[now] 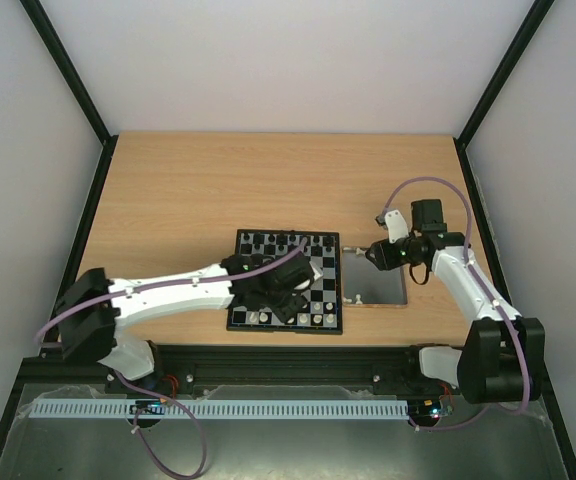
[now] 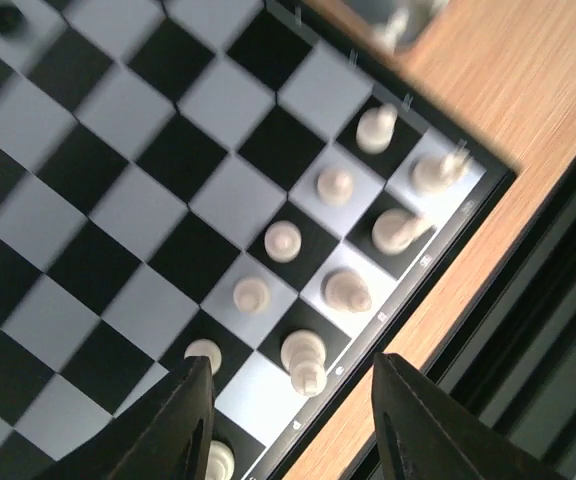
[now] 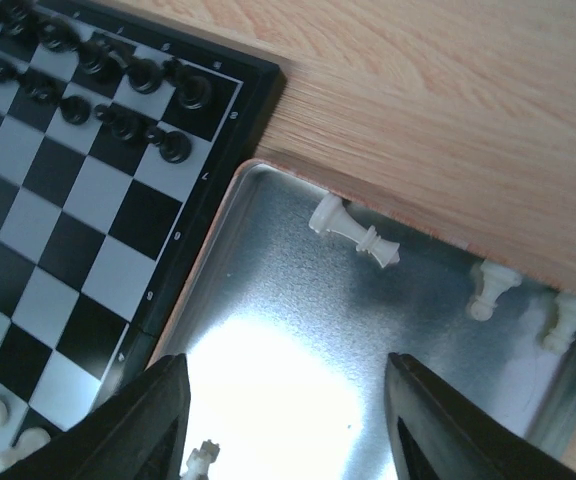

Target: Set up the chess pieces on the board

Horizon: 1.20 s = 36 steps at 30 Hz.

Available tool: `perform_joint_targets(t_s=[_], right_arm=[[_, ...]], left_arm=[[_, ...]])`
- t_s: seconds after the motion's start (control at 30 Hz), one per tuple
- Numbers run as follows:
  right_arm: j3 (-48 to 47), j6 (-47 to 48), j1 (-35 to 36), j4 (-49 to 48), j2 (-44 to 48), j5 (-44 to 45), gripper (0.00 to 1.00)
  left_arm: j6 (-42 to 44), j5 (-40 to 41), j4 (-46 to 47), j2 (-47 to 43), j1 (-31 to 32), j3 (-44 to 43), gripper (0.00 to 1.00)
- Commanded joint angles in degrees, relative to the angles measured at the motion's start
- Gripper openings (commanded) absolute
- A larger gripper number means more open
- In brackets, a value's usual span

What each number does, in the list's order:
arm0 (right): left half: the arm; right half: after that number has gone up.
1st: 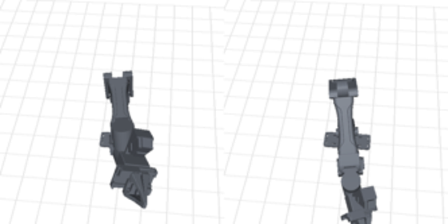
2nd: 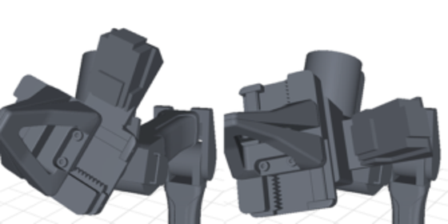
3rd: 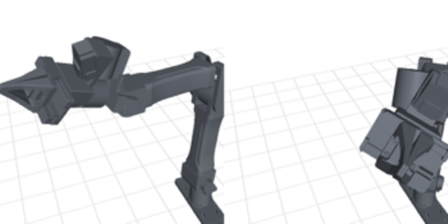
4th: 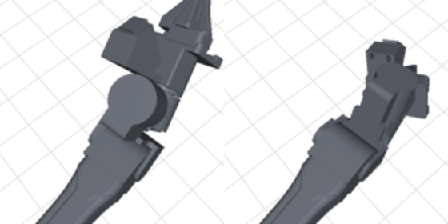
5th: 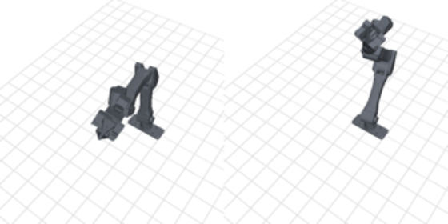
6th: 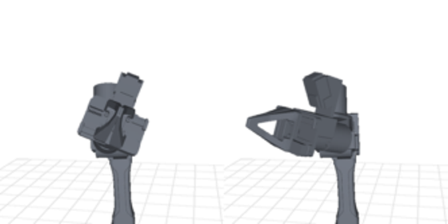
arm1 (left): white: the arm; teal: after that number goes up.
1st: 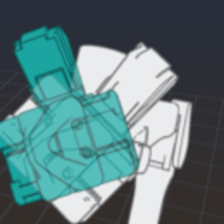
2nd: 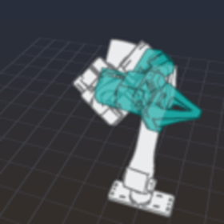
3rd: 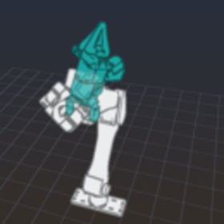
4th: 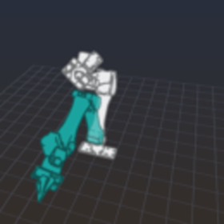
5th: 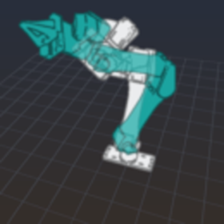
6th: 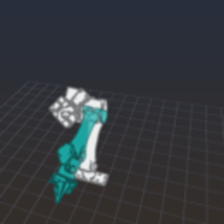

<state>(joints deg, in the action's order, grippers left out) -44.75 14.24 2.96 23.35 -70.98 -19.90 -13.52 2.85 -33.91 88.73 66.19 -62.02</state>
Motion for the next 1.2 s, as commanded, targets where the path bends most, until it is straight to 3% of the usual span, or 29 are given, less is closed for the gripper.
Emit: perform_joint_targets(t_s=[0.0,0.2,0.37,0.53,0.87,1.17], right_arm=[[-2.8,12.0,-0.3,6.7,2.1,0.1,0.47],[-5.3,25.6,-0.2,10.5,-0.7,2.5,0.37],[-7.1,31.1,0.0,9.8,-7.4,4.4,0.3],[-8.0,33.0,0.9,6.1,-13.2,6.5,0.27],[-9.6,31.8,5.2,-0.3,-22.7,12.2,0.3],[-10.1,31.1,6.2,-2.8,-25.7,15.2,0.32]], left_arm=[[0.5,2.2,-2.2,-6.2,-1.4,-3.5,0.5],[-2.7,1.9,8.0,-12.0,-5.9,0.2,0.63],[-5.9,-1.3,16.1,-14.5,-7.8,4.8,0.69],[-8.2,-8.0,19.8,-15.9,-9.0,8.4,0.71],[-9.2,-8.3,19.7,-17.0,-9.0,10.8,0.71],[-9.0,-8.6,19.6,-16.3,-9.0,11.1,0.71]])
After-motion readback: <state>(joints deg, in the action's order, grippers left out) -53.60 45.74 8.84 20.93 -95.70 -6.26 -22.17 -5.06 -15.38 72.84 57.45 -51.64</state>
